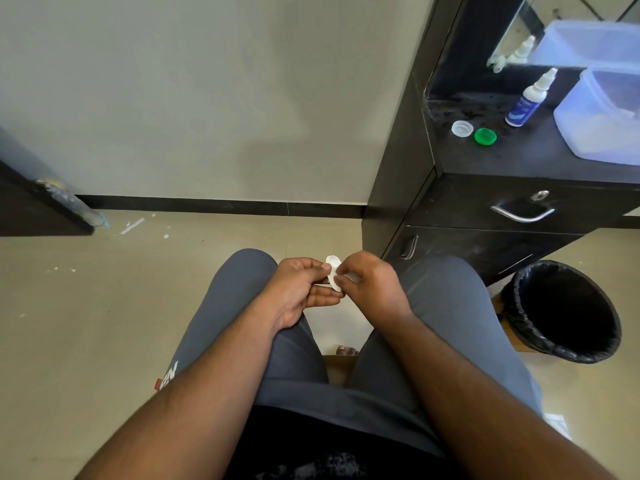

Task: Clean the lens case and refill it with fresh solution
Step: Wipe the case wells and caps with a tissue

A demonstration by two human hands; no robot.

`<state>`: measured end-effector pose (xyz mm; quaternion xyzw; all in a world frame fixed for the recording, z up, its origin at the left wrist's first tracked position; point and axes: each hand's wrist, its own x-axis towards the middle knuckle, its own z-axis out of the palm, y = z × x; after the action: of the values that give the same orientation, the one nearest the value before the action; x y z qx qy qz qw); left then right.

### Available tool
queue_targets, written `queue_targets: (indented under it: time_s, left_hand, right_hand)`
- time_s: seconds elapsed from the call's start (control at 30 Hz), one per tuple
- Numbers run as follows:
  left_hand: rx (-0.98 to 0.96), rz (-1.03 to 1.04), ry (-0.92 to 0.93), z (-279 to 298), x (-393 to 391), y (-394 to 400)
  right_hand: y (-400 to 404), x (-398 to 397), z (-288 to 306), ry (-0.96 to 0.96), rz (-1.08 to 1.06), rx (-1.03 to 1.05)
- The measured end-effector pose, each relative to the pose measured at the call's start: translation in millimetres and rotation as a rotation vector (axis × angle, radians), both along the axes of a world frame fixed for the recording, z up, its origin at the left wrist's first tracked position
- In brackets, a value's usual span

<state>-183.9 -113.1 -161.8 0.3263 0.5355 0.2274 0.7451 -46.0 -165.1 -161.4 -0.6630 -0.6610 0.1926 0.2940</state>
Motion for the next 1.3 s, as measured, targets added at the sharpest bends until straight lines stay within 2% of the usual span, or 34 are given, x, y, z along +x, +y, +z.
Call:
queue_targets:
  time_s: [0.13,0.2,0.27,0.33,0.37,0.4,0.47,0.57,0.77,0.9,1.03,1.23,1.3]
  left_hand:
    - [0.145,0.042,0.127,0,4,-3]
    - [0.221,0.079,0.14,0,5,-4]
    - [0.281,0.112,0.141,-1,6,-6]
    - [0.334,0.156,0.132,-1,5,-7]
    - [0.351,0.189,0.122,-1,4,-6]
    - [0.355,0.222,0.112,-1,3,-4]
    - [0.316,0.263,0.086,-2,0,0]
    - [0.237,0.266,0.05,-2,0,4]
    - [0.214,0.205,0.061,-2,4,2]
    - [0.246,0.176,0.089,0,4,-1]
    - [0.3,0.156,0.152,0,7,-4]
    - [0.415,0.219,0.169,-3,5,-8]
    - [0.463,0.263,0.207,-6,5,-11]
  right_hand:
    - [1,-5,0,0.023,-0.087,-0.104]
    - [4,-10,0,0.162,-0.218,-0.164]
    - [7,-8,-1,0.498,-0.403,-0.329]
    - [8,-2,4,1.076,-0.52,-0.553]
    - [7,4,6,1.317,-0.552,-0.603]
    - [7,10,7,1.437,-0.576,-0.592]
    - [8,17,8,1.488,-0.584,-0.473]
    - [8,17,10,1.394,-0.5,-0.3]
    - [3,2,4,0.594,-0.239,-0.158]
    - [6,-5,-4,0.319,-0.195,-0.075]
    - [7,-12,-5,0.27,-0.237,-0.078]
    - [4,-13,1,0.333,-0.285,-0.047]
    - [7,-14,1,0.38,-0.303,-0.11]
